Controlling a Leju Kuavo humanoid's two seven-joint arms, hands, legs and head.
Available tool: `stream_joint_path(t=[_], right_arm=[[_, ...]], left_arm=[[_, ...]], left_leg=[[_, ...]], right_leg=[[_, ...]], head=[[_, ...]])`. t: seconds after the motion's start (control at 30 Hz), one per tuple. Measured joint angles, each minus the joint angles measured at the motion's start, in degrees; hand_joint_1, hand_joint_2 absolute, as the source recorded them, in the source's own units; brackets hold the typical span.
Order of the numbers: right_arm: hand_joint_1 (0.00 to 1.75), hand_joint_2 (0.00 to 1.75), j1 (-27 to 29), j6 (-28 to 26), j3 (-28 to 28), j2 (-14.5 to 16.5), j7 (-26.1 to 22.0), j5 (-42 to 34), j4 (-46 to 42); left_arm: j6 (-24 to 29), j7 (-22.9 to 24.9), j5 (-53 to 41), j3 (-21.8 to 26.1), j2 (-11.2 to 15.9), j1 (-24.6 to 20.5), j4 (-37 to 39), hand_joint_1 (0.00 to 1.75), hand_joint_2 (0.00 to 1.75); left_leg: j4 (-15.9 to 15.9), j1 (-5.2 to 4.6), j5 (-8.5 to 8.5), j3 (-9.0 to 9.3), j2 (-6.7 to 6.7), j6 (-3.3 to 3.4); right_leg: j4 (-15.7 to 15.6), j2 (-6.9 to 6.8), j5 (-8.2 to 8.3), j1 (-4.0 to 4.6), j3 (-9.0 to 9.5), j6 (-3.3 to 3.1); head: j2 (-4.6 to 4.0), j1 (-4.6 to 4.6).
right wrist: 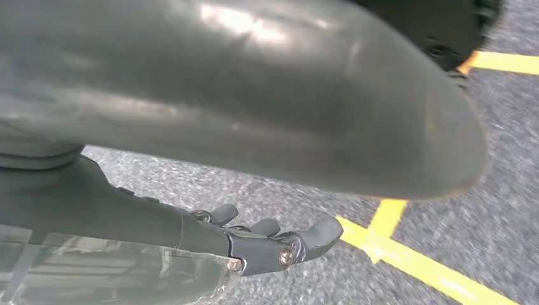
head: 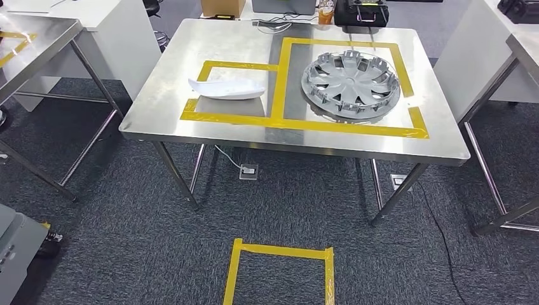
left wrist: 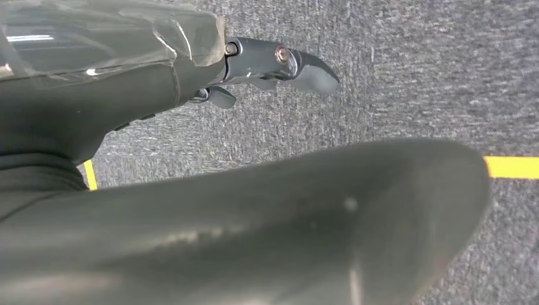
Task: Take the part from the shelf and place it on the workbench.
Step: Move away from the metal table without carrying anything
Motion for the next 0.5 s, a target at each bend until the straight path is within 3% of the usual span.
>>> stream_joint_path(t=[0.1, 0.17, 0.27, 0.3, 0.33, 0.37, 0.43, 0.5], right_arm=[[0.0, 0.0, -0.28, -1.12, 2.32, 0.45, 0.45, -3.4, -0.41], [0.0, 0.0, -0.03, -1.86, 3.83, 0.67, 0.7, -5.63, -0.56], [0.0, 0.0, 0.59, -3.18, 6.29, 0.85, 1.26, -9.4, -0.7], [0.0, 0.0, 0.92, -3.59, 7.13, 0.95, 1.44, -10.67, -0.71], [0.0, 0.0, 1.33, -3.99, 7.94, 1.05, 1.57, -11.86, -0.71], [0.0, 0.0, 1.78, -4.37, 8.8, 1.19, 1.76, -13.06, -0.7], [0.0, 0.0, 2.58, -5.15, 10.45, 1.46, 2.13, -15.36, -0.68], [0.0, 0.0, 3.3, -5.98, 12.14, 1.76, 2.44, -17.83, -0.66]], left_arm=[[1.5, 0.72, 2.86, -2.78, 0.56, 0.48, 1.09, 0.0, 0.0], [2.44, 1.13, 4.74, -4.68, 0.69, 0.52, 1.55, 0.0, 0.0], [4.03, 1.82, 7.83, -7.96, 0.83, 0.33, 1.99, 0.0, 0.0], [4.58, 2.06, 8.89, -9.06, 0.89, 0.21, 2.06, 0.0, 0.0], [5.1, 2.29, 9.92, -10.15, 0.94, 0.05, 2.08, 0.0, 0.0], [5.61, 2.51, 10.97, -11.24, 1.0, -0.14, 2.08, 0.0, 0.0], [6.62, 2.94, 12.95, -13.36, 1.17, -0.58, 2.07, 0.0, 0.0], [7.7, 3.38, 14.99, -15.51, 1.48, -1.02, 2.05, 0.0, 0.0]], left_leg=[[-1.55, -0.39, 0.57, -0.09, 0.02, 0.96], [-2.59, -0.26, 1.51, -0.35, 0.22, 1.79], [-2.99, -0.38, 2.65, -1.61, 0.41, 2.47], [-2.93, -0.45, 3.0, -2.14, 0.43, 2.48], [-2.83, -0.48, 3.34, -2.67, 0.44, 2.42], [-2.62, -0.43, 3.67, -3.23, 0.42, 2.28], [-1.69, -0.3, 4.16, -4.57, 0.38, 1.8], [-0.63, -0.33, 4.58, -5.68, 0.36, 1.1]], right_leg=[[0.06, -0.04, 0.43, -0.23, -0.61, 1.03], [1.85, 0.05, -1.17, -0.25, -1.68, 0.98], [12.13, 0.32, -6.75, -0.33, -6.27, 0.34], [15.17, 0.35, -7.79, -0.39, -7.41, 0.52], [16.31, 0.37, -7.9, -0.48, -7.61, 0.97], [14.96, 0.37, -7.02, -0.6, -6.6, 1.61], [7.12, 0.35, -4.33, -0.92, -2.14, 2.79], [1.76, 0.67, -2.45, -0.83, 0.67, 2.67]], head=[[0.0, -0.02], [0.0, 0.08], [0.0, 0.12], [0.0, 0.11], [0.0, 0.11], [0.0, 0.11], [0.0, 0.13], [0.0, 0.06]])
